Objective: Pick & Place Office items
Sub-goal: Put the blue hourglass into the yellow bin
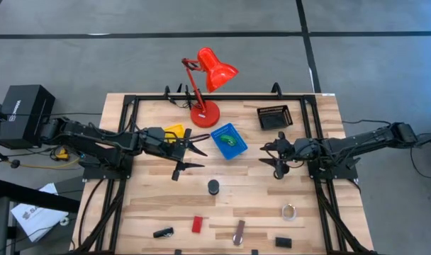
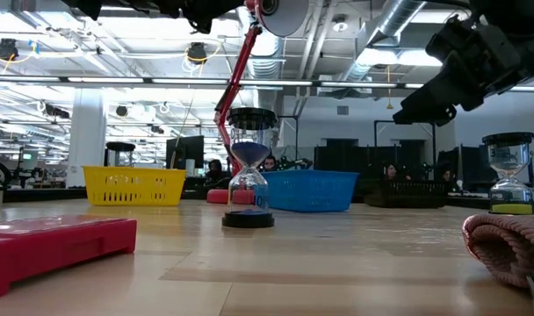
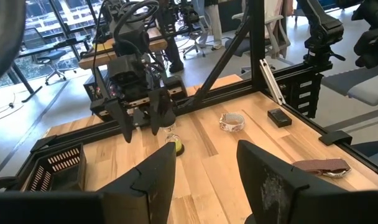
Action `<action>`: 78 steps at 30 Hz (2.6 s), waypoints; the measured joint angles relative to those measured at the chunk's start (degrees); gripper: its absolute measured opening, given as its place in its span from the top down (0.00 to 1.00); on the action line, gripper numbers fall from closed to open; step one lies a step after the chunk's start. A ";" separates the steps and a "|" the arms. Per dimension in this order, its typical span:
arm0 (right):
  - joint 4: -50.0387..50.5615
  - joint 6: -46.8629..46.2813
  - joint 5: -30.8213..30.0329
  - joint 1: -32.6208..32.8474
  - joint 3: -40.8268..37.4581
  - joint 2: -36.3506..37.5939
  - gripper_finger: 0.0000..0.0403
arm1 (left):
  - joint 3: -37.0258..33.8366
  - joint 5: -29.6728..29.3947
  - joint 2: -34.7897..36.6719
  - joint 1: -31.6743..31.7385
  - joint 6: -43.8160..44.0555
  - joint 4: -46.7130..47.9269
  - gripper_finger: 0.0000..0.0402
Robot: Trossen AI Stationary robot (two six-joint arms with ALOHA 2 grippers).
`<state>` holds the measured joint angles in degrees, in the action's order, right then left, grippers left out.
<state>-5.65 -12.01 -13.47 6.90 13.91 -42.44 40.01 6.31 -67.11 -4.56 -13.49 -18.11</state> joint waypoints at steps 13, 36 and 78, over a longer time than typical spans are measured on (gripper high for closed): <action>0.00 0.00 -0.04 0.00 0.00 0.00 0.45 | -0.01 -0.02 0.00 0.04 -1.34 0.00 0.59; -0.04 -0.02 -0.04 0.04 0.00 -0.02 0.45 | -0.04 4.13 -9.80 -3.10 0.51 -8.15 0.51; -0.58 6.45 -0.07 -4.87 0.00 -0.02 0.45 | 0.07 -2.47 -30.76 -7.76 12.32 -15.67 0.31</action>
<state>-6.23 -5.56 -13.54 2.02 13.91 -42.46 40.07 3.84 -97.88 -12.32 -1.17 -33.78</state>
